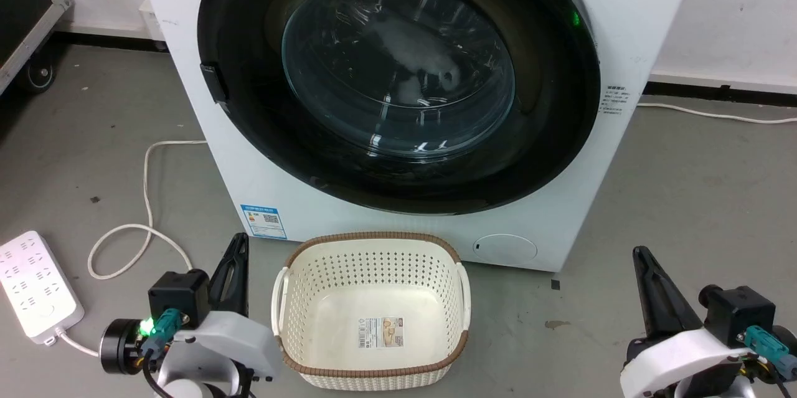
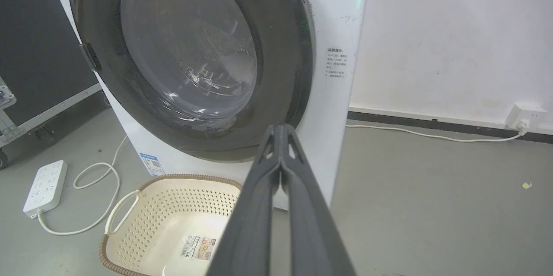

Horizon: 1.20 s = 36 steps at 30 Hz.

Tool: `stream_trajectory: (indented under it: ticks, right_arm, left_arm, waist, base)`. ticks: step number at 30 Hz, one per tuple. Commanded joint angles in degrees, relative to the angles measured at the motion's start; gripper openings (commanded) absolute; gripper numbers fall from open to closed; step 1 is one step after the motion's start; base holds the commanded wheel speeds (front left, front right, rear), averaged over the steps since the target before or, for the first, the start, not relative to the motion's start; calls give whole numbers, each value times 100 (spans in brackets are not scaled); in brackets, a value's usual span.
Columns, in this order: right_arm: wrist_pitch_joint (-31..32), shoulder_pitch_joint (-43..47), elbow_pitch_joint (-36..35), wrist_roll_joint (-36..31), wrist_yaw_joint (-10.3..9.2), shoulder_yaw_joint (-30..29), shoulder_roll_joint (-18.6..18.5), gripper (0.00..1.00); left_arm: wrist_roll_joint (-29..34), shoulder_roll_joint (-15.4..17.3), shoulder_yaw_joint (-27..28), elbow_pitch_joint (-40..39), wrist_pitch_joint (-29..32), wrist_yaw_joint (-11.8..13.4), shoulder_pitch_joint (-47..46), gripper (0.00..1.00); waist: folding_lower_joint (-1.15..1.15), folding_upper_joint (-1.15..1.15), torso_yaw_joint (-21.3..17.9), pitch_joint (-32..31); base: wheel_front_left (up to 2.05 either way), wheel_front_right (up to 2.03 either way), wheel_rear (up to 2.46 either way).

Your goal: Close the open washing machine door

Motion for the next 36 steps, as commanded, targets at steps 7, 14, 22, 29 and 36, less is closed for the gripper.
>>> stream_trajectory:
  ticks: [7,14,22,29,36]
  right_arm:
    - [47,56,-71,-93,-2,29,-4,0]
    - [98,64,-103,-159,-2,56,-5,0]
    - [144,72,-132,-217,-3,80,-5,0]
    - [184,78,-157,-267,-3,101,-6,0]
    - [241,87,-193,-340,-3,131,-6,0]
  left_arm:
    - [170,-94,84,-89,48,-49,137,0]
    - [316,-173,163,-167,95,-74,206,0]
    - [446,-244,233,-236,136,-97,267,0]
    - [560,-306,295,-297,172,-117,320,0]
    - [722,-394,383,-383,224,-146,397,0]
  waist:
    - [0,0,24,-1]
    - [0,0,56,-2]
    - [0,0,84,-4]
    - [0,0,108,-5]
    - [0,0,143,-6]
  base:
    - [0,0,0]
    - [0,0,0]
    - [0,0,0]
    - [0,0,0]
    - [0,0,0]
